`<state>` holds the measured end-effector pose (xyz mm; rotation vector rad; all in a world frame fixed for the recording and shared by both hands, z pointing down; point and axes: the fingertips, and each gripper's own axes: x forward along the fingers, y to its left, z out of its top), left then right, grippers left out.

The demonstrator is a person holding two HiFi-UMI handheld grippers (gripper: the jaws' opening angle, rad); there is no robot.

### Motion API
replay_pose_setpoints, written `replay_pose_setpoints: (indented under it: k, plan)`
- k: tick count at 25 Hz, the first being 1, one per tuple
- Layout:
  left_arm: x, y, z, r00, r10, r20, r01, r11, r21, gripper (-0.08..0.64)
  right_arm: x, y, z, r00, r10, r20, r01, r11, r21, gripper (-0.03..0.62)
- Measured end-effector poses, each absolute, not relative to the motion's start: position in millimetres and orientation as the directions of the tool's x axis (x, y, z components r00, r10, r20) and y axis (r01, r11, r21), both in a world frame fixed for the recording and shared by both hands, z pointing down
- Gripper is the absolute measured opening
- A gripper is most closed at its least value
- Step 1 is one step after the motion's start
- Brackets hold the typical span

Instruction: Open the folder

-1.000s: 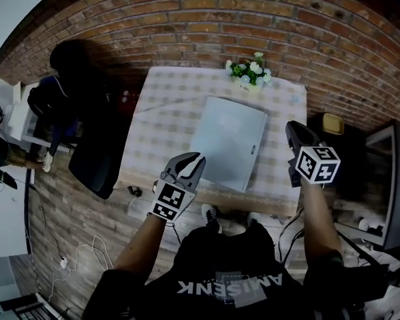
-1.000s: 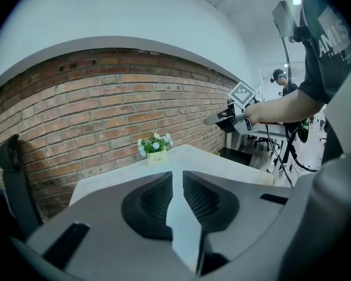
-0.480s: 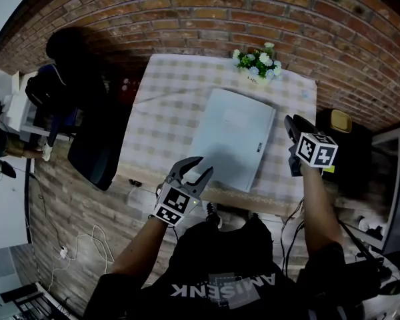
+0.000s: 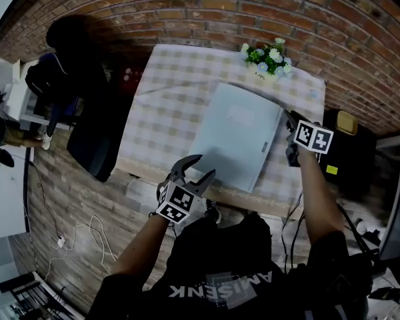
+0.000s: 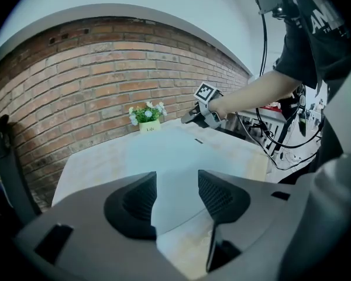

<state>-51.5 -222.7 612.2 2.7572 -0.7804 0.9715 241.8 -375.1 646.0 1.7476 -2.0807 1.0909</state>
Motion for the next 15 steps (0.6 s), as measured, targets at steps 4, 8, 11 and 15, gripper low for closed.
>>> replay_pose_setpoints:
  k: [4, 8, 11, 15]
  plan:
    - [-57, -219, 620, 0.652, -0.434, 0.621, -0.517, -0.854, -0.055, 0.221, 244, -384, 661, -0.264, -0.748, 0.609, -0.916, -0.004, -0.402, 0.163]
    - [-62, -216, 625, 0.637, -0.434, 0.636, -0.520, -0.852, -0.061, 0.221, 245, -389, 673, -0.275, -0.743, 0.610, -0.899, -0.027, -0.438, 0.151]
    - [-61, -217, 626, 0.639, -0.433, 0.636, -0.518, -0.853, -0.060, 0.221, 247, -392, 672, -0.292, -0.749, 0.595, -0.885, -0.024, -0.464, 0.152]
    - [-69, -219, 634, 0.617, -0.433, 0.657, -0.521, -0.851, -0.072, 0.221, 245, -392, 674, -0.303, -0.729, 0.614, -0.882, -0.029, -0.470, 0.159]
